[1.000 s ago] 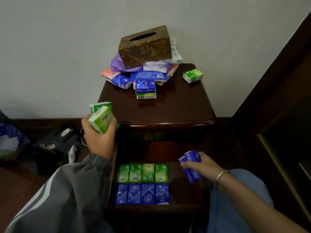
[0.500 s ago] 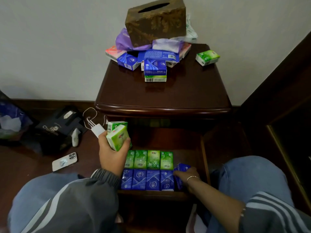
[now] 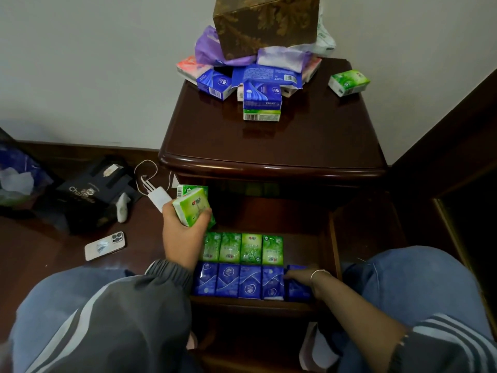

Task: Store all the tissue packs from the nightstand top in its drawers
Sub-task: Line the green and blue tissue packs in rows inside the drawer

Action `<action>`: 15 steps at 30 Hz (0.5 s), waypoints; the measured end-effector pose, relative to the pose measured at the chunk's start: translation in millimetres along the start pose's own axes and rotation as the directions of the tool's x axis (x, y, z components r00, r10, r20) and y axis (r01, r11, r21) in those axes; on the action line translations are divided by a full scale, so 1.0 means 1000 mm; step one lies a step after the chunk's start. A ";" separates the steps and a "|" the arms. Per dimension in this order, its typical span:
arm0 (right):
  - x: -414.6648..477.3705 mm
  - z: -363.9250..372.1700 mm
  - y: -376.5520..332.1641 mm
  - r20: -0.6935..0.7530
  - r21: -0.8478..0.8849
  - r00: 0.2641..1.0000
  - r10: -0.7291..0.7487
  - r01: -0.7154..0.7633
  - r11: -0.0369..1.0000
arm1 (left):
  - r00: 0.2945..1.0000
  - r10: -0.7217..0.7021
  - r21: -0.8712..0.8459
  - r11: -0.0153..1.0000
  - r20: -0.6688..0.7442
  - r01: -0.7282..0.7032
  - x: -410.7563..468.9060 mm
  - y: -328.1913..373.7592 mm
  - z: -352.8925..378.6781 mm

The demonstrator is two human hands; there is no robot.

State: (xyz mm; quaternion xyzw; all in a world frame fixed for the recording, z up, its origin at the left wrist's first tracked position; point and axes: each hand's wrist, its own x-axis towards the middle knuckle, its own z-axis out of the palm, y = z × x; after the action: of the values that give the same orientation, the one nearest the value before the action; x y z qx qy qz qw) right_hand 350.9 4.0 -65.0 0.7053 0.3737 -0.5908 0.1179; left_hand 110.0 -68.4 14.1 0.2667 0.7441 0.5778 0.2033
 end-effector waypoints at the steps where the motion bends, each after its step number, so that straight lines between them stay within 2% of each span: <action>1: 0.001 -0.001 0.000 -0.029 -0.022 0.998 -0.047 0.046 0.999 | 1.000 0.000 0.000 1.000 0.001 0.000 0.000 0.001 0.001; 3: 0.006 -0.002 -0.001 -0.136 -0.152 0.971 -0.197 0.176 0.973 | 1.000 -0.004 0.003 1.000 0.007 0.004 -0.001 0.002 0.002; 5: 0.009 -0.004 -0.002 -0.123 -0.343 0.939 -0.321 0.263 0.902 | 1.000 -0.006 0.004 1.000 0.017 0.006 -0.003 0.003 0.002; 9: 0.013 -0.004 0.001 -0.017 -0.515 0.948 -0.317 0.263 0.816 | 0.999 -0.036 0.001 0.999 0.032 0.036 -0.004 0.005 0.002; 11: 0.010 -0.006 0.000 0.055 -0.538 0.953 -0.297 0.279 0.795 | 0.998 -0.044 -0.001 0.999 0.047 0.044 -0.006 0.006 0.003; 15: 0.005 -0.013 -0.002 0.158 -0.371 0.963 -0.220 0.264 0.890 | 0.992 -0.070 0.003 0.998 0.102 0.070 -0.011 0.006 0.007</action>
State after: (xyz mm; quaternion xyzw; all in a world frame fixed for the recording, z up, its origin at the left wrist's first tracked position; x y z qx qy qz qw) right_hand 359.3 14.6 -65.6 0.5816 0.5612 -0.5533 0.2017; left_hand 123.5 -68.7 18.4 0.2697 0.7415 0.5560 0.2612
